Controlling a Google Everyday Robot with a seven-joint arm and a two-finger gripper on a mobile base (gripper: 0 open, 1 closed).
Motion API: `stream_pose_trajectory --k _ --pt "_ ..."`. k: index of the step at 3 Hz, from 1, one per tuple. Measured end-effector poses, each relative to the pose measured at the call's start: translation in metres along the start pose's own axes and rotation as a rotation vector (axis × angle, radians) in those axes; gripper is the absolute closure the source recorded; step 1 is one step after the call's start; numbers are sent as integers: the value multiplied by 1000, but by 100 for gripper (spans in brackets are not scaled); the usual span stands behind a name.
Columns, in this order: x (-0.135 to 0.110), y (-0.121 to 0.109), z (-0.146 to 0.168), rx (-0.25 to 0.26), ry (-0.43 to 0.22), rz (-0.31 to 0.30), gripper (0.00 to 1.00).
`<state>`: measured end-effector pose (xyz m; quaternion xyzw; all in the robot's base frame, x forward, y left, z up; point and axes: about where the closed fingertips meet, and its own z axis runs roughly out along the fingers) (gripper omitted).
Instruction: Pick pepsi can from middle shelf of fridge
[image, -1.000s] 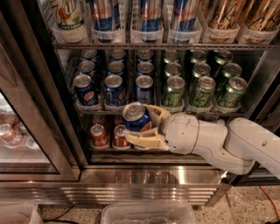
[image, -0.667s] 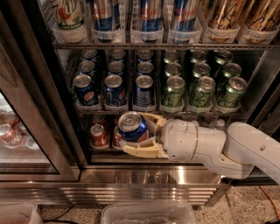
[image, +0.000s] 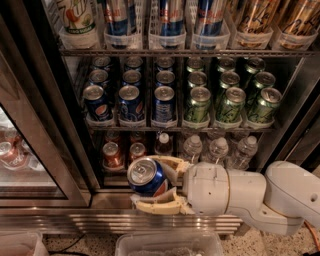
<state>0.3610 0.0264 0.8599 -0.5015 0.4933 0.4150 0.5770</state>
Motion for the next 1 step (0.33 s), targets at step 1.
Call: stream_pose_trajectory --k 1 --pt "1 2 -1 3 4 2 100"
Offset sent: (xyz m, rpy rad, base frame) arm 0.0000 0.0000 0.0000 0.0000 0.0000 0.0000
